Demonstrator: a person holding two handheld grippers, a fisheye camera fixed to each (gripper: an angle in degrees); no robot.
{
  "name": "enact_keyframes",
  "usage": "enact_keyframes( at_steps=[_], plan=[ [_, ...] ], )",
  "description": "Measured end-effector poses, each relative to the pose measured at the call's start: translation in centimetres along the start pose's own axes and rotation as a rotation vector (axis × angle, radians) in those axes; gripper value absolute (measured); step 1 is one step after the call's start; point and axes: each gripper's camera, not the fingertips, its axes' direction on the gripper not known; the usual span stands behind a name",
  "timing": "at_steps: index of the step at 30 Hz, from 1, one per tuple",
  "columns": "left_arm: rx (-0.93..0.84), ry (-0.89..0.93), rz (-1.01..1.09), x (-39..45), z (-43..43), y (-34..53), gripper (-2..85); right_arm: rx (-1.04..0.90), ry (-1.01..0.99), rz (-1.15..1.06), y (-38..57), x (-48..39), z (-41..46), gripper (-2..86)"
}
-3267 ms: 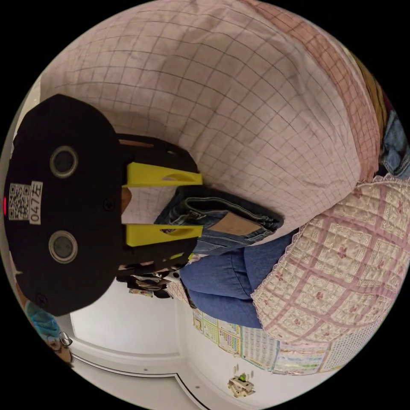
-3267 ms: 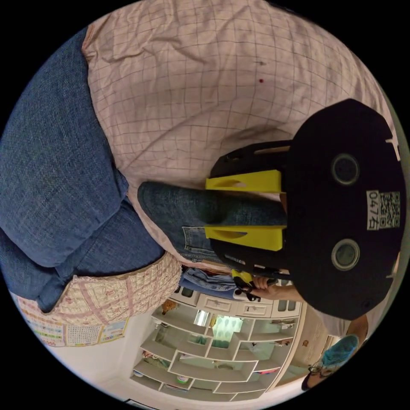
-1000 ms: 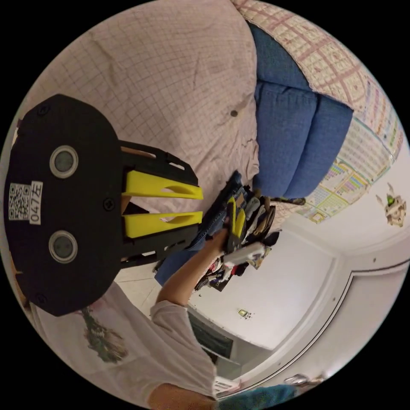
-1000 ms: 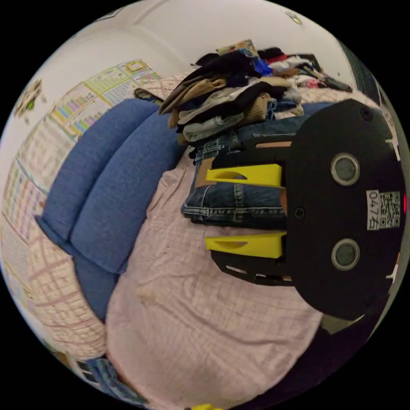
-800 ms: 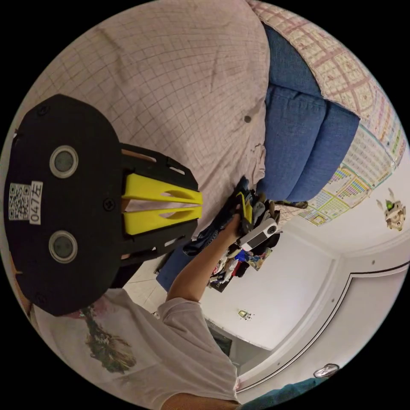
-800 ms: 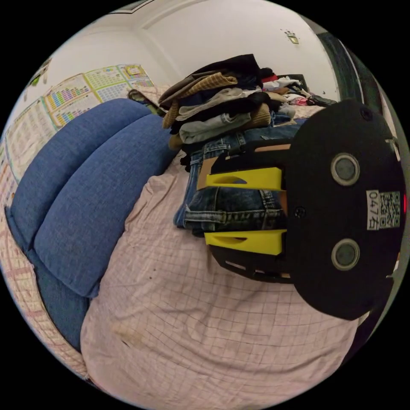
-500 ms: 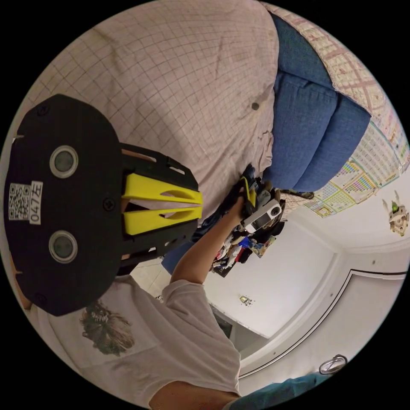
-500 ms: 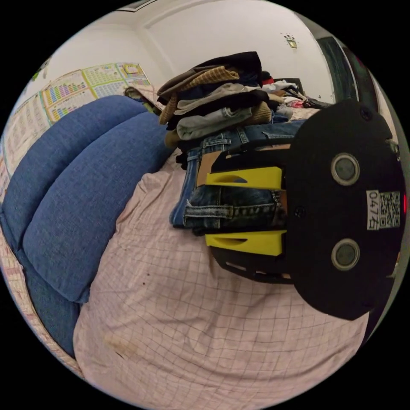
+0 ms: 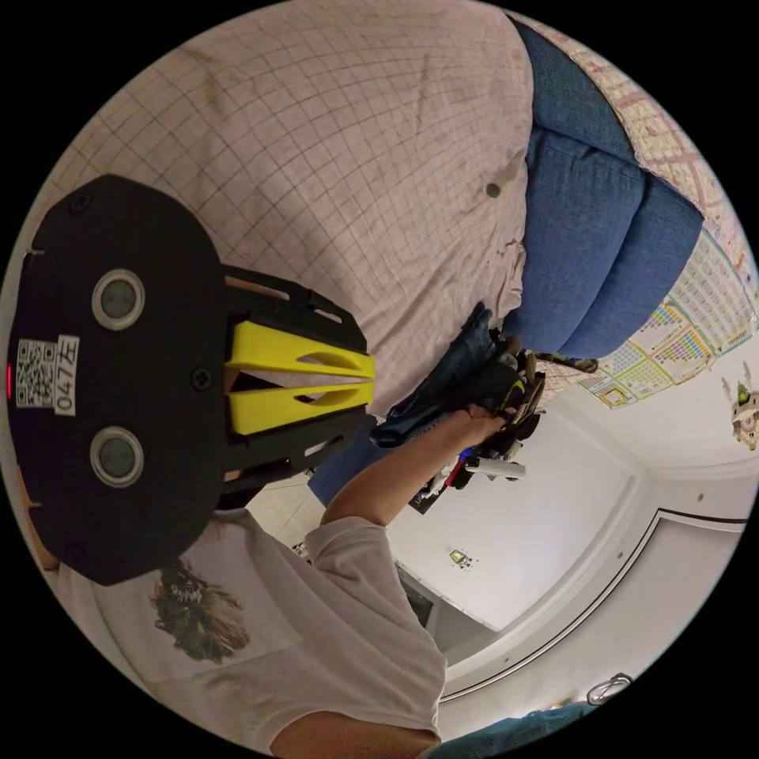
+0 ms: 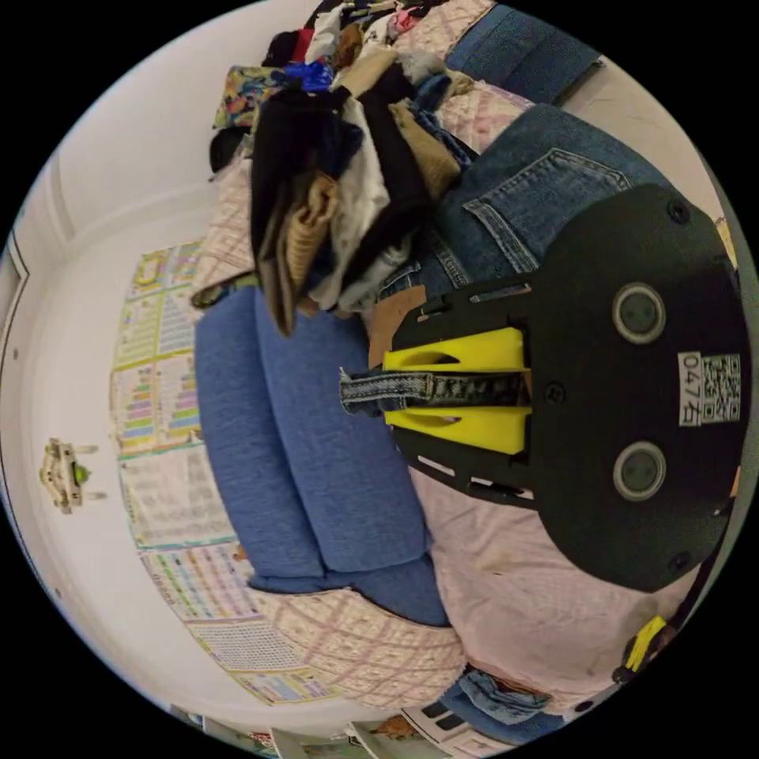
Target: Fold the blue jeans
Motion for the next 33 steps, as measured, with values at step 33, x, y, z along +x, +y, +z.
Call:
enact_keyframes(
  at_steps=[33],
  plan=[
    [0.040, -0.188, 0.155, -16.0, 1.5, -41.5, -0.9, -0.349, -0.381, 0.512, 28.7, 23.9, -14.4, 11.8]
  ],
)
